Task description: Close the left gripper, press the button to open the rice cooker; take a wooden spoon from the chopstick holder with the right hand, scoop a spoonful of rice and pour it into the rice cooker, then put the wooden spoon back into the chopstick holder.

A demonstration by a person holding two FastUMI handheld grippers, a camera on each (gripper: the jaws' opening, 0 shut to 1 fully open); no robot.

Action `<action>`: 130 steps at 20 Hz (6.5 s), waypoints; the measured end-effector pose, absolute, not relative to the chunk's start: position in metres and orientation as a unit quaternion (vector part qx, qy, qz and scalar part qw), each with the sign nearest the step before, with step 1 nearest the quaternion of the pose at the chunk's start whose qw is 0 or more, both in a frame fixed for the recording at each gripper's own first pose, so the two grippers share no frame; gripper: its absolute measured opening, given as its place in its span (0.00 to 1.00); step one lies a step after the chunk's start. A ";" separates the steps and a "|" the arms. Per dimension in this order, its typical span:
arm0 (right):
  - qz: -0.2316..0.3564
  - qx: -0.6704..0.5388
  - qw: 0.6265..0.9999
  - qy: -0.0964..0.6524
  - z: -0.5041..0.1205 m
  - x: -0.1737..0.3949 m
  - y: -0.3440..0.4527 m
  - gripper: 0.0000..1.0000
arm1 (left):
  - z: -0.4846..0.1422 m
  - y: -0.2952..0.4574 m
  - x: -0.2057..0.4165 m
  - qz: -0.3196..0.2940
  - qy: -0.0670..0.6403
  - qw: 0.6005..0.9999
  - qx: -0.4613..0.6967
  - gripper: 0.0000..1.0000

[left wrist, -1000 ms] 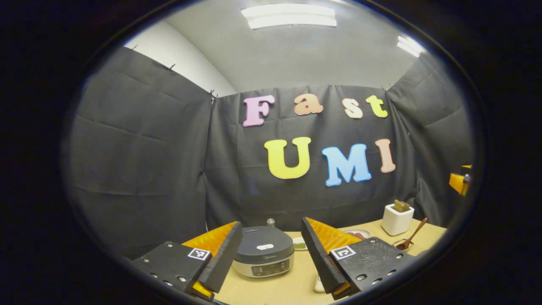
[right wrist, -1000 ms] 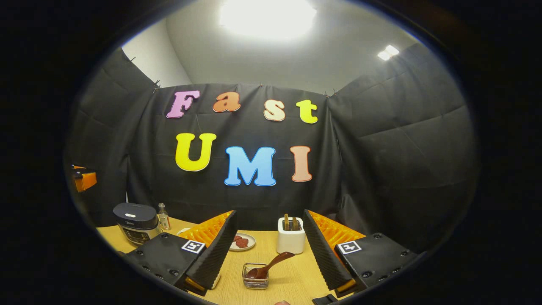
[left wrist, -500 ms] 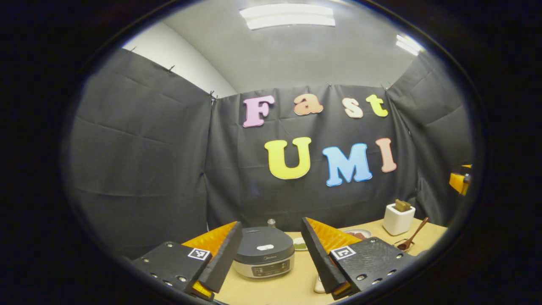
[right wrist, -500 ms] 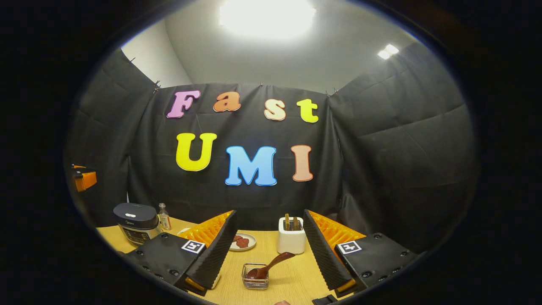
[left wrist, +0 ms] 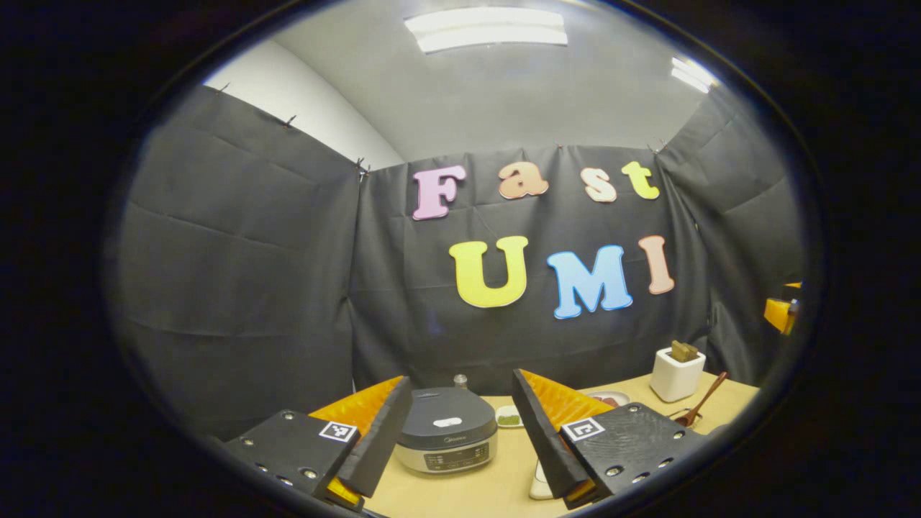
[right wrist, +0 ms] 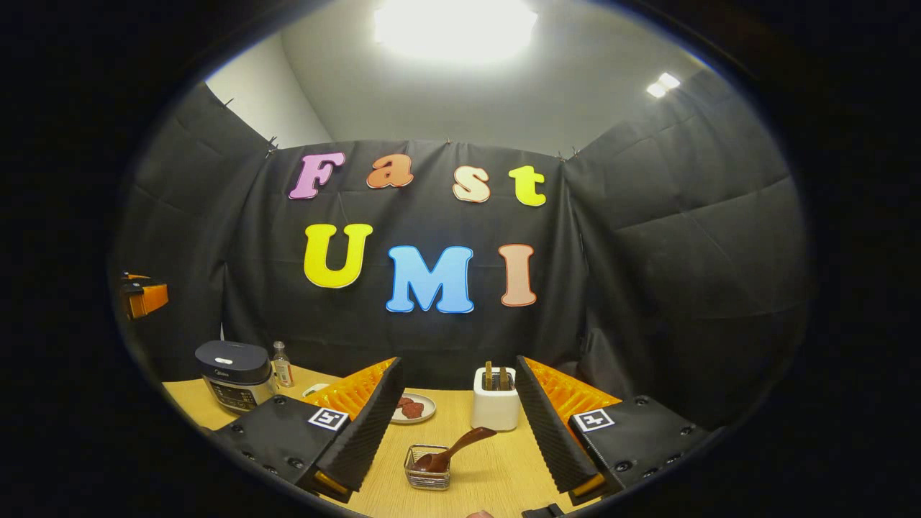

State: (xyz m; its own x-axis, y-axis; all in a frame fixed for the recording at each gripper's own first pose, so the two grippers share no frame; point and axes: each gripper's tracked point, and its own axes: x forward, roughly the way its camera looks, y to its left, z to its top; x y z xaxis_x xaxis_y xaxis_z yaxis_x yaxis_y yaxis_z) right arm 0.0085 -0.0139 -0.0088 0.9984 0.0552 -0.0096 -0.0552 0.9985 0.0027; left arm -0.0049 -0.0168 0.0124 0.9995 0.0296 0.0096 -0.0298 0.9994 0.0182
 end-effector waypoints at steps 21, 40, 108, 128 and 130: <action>0.036 0.025 0.999 -0.002 -0.010 0.025 0.001 0.97 | 0.027 0.023 0.067 0.025 -0.022 0.999 0.000 0.03; -0.041 0.001 0.999 0.032 -0.027 0.054 0.036 0.97 | -0.177 0.017 0.192 -0.071 0.149 0.985 -0.039 0.02; 0.101 0.072 0.969 0.216 -0.128 0.113 0.113 0.11 | -0.028 0.113 0.083 0.039 0.033 0.998 -0.021 0.76; 0.151 -0.085 0.945 0.276 -0.244 0.095 0.236 0.11 | -0.091 0.173 0.118 0.028 0.082 0.996 -0.030 0.76; 0.165 -0.078 0.942 0.281 -0.249 0.091 0.249 0.11 | -0.091 0.175 0.119 0.029 0.082 0.996 -0.033 0.77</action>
